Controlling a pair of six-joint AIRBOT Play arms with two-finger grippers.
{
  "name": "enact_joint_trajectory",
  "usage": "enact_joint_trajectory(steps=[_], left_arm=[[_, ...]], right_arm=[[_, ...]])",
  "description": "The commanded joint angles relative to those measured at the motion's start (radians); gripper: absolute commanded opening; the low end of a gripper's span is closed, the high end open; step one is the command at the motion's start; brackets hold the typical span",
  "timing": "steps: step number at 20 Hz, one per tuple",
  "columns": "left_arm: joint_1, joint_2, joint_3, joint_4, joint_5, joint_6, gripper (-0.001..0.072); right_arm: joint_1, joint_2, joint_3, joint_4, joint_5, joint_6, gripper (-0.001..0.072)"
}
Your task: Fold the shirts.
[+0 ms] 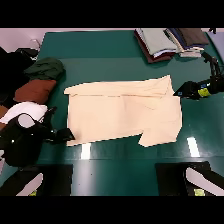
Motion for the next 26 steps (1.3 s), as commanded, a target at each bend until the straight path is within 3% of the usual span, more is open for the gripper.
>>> enact_joint_trajectory(steps=[1, 3, 4, 8, 9, 10, 14, 16, 21, 22, 24, 25, 26], left_arm=[[-0.064, 0.008, -0.048, -0.042, 0.034, -0.004, 0.0424], [-0.064, 0.008, -0.031, -0.025, 0.047, -0.004, 0.0053], [-0.063, 0.008, -0.008, -0.023, 0.055, -0.005, 0.0024], [-0.063, 0.008, 0.143, -0.023, 0.06, -0.003, 0.0025], [-0.063, 0.008, 0.175, -0.023, 0.064, -0.004, 0.0024], [-0.063, 0.008, 0.2, -0.023, 0.068, -0.004, 0.0025], [-0.063, 0.008, 0.224, -0.023, 0.097, -0.004, 0.0025], [-0.063, 0.008, 0.224, -0.023, 0.097, -0.004, 0.0024], [-0.063, 0.008, 0.224, -0.024, 0.094, -0.008, 0.0024], [-0.063, 0.008, 0.224, -0.024, 0.089, -0.008, 0.0024], [-0.063, 0.008, 0.229, -0.024, 0.08, -0.008, 0.0024], [-0.063, 0.008, 0.244, -0.024, 0.071, -0.008, 0.0024], [-0.063, 0.008, 0.278, -0.022, 0.056, -0.006, 0.0024]], right_arm=[[-0.012, 0.034, -0.008, -0.009, -0.004, 0.0, 0.0384], [-0.058, 0.042, -0.009, -0.01, 0.007, -0.001, 0.0384], [-0.095, 0.041, -0.016, -0.01, 0.024, -0.001, 0.0384], [-0.303, 0.04, -0.19, -0.044, 0.019, -0.028, 0.0401], [-0.352, 0.033, -0.245, -0.069, 0.005, -0.027, 0.0513], [-0.407, 0.013, -0.294, -0.072, -0.005, -0.029, 0.0538], [-0.497, -0.106, -0.406, -0.051, -0.051, -0.089, 0.0501], [-0.484, -0.154, -0.414, -0.029, -0.09, -0.106, 0.0424], [-0.344, -0.242, -0.412, -0.024, -0.142, -0.105, 0.0424], [-0.317, -0.251, -0.412, -0.024, -0.144, -0.106, 0.0404], [-0.264, -0.239, -0.41, -0.024, -0.15, -0.117, 0.0117], [-0.239, -0.214, -0.409, -0.023, -0.151, -0.121, 0.0049], [-0.219, -0.18, -0.402, -0.024, -0.15, -0.122, 0.0036]])
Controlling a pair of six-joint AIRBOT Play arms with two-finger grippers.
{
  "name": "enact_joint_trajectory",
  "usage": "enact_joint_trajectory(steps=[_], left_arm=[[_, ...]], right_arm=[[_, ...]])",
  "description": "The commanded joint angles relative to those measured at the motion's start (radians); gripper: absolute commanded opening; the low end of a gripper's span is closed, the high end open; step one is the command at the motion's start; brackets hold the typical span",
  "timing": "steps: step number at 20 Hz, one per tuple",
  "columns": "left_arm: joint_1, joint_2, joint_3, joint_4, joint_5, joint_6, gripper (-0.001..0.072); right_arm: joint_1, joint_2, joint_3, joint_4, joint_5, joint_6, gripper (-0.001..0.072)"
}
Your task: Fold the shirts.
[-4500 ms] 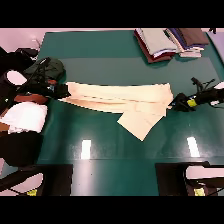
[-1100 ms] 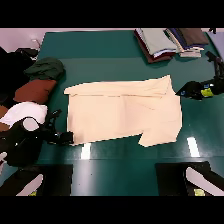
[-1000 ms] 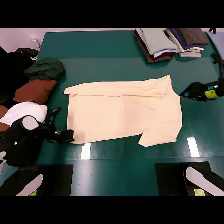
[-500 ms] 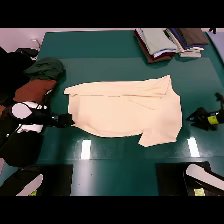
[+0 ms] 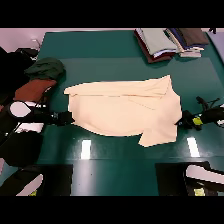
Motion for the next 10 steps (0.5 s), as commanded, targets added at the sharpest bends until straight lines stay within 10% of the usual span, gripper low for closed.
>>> enact_joint_trajectory(steps=[1, 10], left_arm=[[-0.001, 0.001, 0.09, 0.006, -0.035, 0.003, 0.0024], [-0.001, 0.001, 1.115, 0.217, -0.19, 0.011, 0.0024]], right_arm=[[0.081, 0.072, 0.032, 0.003, -0.003, -0.01, 0.0013], [0.194, 0.453, 0.831, 0.0, 0.066, 0.033, 0.0013]])
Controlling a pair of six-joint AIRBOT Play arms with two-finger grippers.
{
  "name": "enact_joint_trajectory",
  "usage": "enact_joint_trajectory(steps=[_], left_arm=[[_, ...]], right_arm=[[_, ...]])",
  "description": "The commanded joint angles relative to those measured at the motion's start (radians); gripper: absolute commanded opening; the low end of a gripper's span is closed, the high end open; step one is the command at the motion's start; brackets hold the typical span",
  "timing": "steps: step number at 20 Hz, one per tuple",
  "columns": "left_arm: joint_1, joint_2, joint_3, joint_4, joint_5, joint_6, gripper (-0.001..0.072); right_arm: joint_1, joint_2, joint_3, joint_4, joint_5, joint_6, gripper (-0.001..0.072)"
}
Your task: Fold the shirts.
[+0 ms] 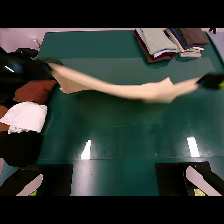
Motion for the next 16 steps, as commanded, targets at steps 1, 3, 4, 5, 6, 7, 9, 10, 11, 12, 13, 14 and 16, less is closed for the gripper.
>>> enact_joint_trajectory(steps=[1, 3, 4, 5, 6, 7, 9, 10, 11, 12, 13, 14, 16], left_arm=[[0.0, 0.0, 0.443, 0.113, -0.05, 0.005, 0.0024], [0.0, 0.0, 0.626, 0.131, -0.047, 0.005, 0.0024], [0.0, 0.006, 0.687, 0.132, -0.035, 0.005, 0.0024], [0.0, 0.021, 0.711, 0.132, -0.01, 0.005, 0.0023], [0.0, 0.034, 0.715, 0.131, 0.013, 0.004, 0.0023], [0.0, 0.046, 0.716, 0.132, 0.026, 0.004, 0.0023], [0.0, 0.046, 0.713, 0.134, 0.021, 0.004, 0.0023], [0.0, 0.046, 0.689, 0.134, 0.025, 0.004, 0.0023], [0.0, 0.046, 0.653, 0.142, 0.017, 0.004, 0.0024], [0.0, 0.042, 0.595, 0.152, 0.011, 0.004, 0.0024], [0.0, 0.036, 0.517, 0.168, -0.002, 0.002, 0.0024], [0.0, 0.028, 0.431, 0.186, -0.009, -0.004, 0.0024], [0.0, -0.002, 0.245, 0.208, -0.004, -0.029, 0.0024]], right_arm=[[0.026, 0.126, 0.35, -0.01, -0.029, 0.041, 0.0013], [0.026, 0.155, 0.528, -0.064, -0.032, 0.069, 0.0013], [0.026, 0.163, 0.603, -0.105, -0.023, 0.092, 0.0013], [0.026, 0.164, 0.677, -0.146, -0.01, 0.114, 0.0013], [0.026, 0.158, 0.735, -0.17, 0.009, 0.126, 0.0013], [0.026, 0.148, 0.783, -0.177, 0.029, 0.135, 0.0013], [0.026, 0.124, 0.827, -0.175, 0.075, 0.15, 0.0013], [0.026, 0.109, 0.827, -0.174, 0.101, 0.168, 0.0013], [0.026, 0.092, 0.813, -0.163, 0.123, 0.169, 0.0013], [0.026, 0.078, 0.776, -0.153, 0.131, 0.171, 0.0013], [0.026, 0.061, 0.718, -0.127, 0.131, 0.172, 0.0013], [0.026, 0.037, 0.658, -0.109, 0.137, 0.173, 0.0013], [0.035, -0.032, 0.562, -0.108, 0.172, 0.173, 0.0013]])
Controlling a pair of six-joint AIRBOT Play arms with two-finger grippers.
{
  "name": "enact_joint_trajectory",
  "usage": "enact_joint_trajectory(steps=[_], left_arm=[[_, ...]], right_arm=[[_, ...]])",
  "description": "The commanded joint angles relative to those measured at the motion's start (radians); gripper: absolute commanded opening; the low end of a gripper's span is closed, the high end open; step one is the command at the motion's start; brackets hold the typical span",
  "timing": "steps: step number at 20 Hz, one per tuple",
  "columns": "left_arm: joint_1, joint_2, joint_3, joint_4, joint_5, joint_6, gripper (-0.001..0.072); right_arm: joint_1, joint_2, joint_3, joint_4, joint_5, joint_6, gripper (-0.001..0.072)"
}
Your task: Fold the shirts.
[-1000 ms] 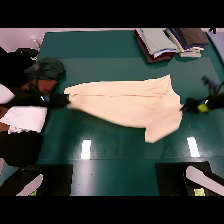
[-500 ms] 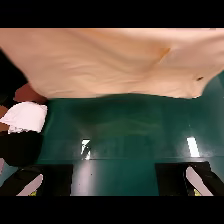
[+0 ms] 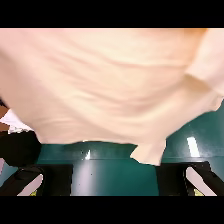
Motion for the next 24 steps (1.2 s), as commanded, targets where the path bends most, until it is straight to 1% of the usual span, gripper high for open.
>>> enact_joint_trajectory(steps=[1, 4, 6, 9, 11, 12, 13, 14, 15, 17, 18, 20, 21, 22, 24], left_arm=[[0.0, -0.052, -0.287, 0.039, 0.01, -0.027, 0.0024], [0.0, -0.169, -0.524, 0.037, 0.117, -0.039, 0.0025], [0.002, -0.28, -0.616, 0.039, 0.221, -0.048, 0.0025], [0.047, -0.488, -0.622, -0.009, 0.316, -0.073, 0.0025], [0.095, -0.578, -0.611, -0.081, 0.377, -0.067, 0.0024], [0.113, -0.608, -0.597, -0.117, 0.391, -0.037, 0.0024], [0.127, -0.632, -0.579, -0.164, 0.4, 0.016, 0.0025], [0.133, -0.642, -0.565, -0.201, 0.401, 0.067, 0.0024], [0.133, -0.644, -0.554, -0.211, 0.398, 0.099, 0.0024], [0.133, -0.643, -0.539, -0.211, 0.338, 0.117, 0.0025], [0.133, -0.643, -0.54, -0.206, 0.29, 0.143, 0.0025], [0.133, -0.643, -0.555, -0.206, 0.177, 0.215, 0.0025], [0.132, -0.644, -0.569, -0.207, 0.134, 0.252, 0.0025], [0.132, -0.645, -0.589, -0.207, 0.109, 0.272, 0.0025], [0.132, -0.645, -0.638, -0.207, 0.113, 0.271, 0.0025]], right_arm=[[0.023, -0.114, -0.147, 0.013, 0.06, 0.01, 0.0013], [0.08, -0.277, -0.309, 0.012, 0.036, 0.008, 0.0013], [0.103, -0.4, -0.398, 0.011, -0.01, 0.008, 0.0013], [0.111, -0.576, -0.446, 0.017, -0.113, 0.008, 0.0013], [0.113, -0.651, -0.441, 0.024, -0.206, 0.008, 0.0013], [0.114, -0.682, -0.42, 0.024, -0.241, 0.009, 0.0013], [0.119, -0.715, -0.378, 0.023, -0.255, 0.008, 0.0013], [0.128, -0.739, -0.332, 0.023, -0.256, 0.008, 0.0013], [0.128, -0.752, -0.293, 0.022, -0.251, 0.008, 0.0013], [0.142, -0.752, -0.242, 0.013, -0.209, -0.009, 0.0013], [0.142, -0.739, -0.246, -0.016, -0.177, -0.017, 0.0013], [0.152, -0.692, -0.323, -0.095, -0.149, -0.014, 0.0013], [0.152, -0.661, -0.386, -0.104, -0.154, -0.014, 0.0013], [0.152, -0.632, -0.447, -0.106, -0.17, -0.014, 0.0013], [0.153, -0.584, -0.563, -0.109, -0.215, -0.014, 0.0013]])
